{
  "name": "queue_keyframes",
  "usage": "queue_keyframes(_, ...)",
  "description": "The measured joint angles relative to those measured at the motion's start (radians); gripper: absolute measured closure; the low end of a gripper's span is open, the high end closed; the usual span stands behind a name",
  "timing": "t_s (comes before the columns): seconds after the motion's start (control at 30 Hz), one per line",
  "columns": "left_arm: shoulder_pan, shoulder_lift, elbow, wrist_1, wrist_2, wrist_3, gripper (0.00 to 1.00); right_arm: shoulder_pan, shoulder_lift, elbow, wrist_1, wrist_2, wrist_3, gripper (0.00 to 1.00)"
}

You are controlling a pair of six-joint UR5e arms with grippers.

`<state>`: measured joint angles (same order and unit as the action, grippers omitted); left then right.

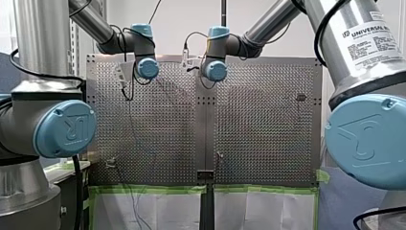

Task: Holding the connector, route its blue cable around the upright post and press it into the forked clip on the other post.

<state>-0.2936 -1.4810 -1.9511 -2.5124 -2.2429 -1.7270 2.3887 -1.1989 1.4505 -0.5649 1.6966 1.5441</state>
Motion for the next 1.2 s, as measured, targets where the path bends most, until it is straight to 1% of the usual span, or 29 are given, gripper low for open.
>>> queue_keyframes(0.1, 0.013, 0.031, 0.031, -0.031, 0.003, 0.001, 1.00, -0.001, 0.000, -0.027, 0.017, -0.015, 0.001, 1.00)
queue_keyframes(0.23, 0.035, 0.068, 0.071, -0.071, 0.027, 0.001, 1.00, -0.001, 0.000, -0.054, 0.032, -0.035, 0.002, 1.00)
queue_keyframes(0.37, 0.065, 0.068, 0.109, -0.108, 0.064, -0.014, 1.00, -0.005, 0.001, -0.061, 0.028, -0.061, 0.006, 1.00)
queue_keyframes(0.53, 0.108, 0.035, 0.154, -0.137, 0.108, -0.052, 1.00, -0.013, 0.002, -0.066, 0.018, -0.105, 0.028, 1.00)
queue_keyframes(0.67, 0.146, 0.000, 0.191, -0.143, 0.146, -0.085, 1.00, -0.019, 0.003, -0.078, 0.015, -0.128, 0.036, 1.00)
queue_keyframes(0.8, 0.185, -0.028, 0.214, -0.137, 0.185, -0.118, 1.00, -0.025, 0.006, -0.088, 0.007, -0.135, 0.038, 1.00)
queue_keyframes(0.9, 0.213, -0.054, 0.228, -0.134, 0.213, -0.138, 1.00, -0.030, 0.017, -0.100, 0.007, -0.140, 0.042, 1.00)
queue_keyframes(1.0, 0.240, -0.079, 0.236, -0.129, 0.240, -0.146, 1.00, -0.033, 0.033, -0.111, 0.008, -0.141, 0.046, 1.00)
queue_keyframes(1.2, 0.295, -0.130, 0.245, -0.101, 0.295, -0.150, 1.00, -0.039, 0.075, -0.137, 0.015, -0.142, 0.047, 1.00)
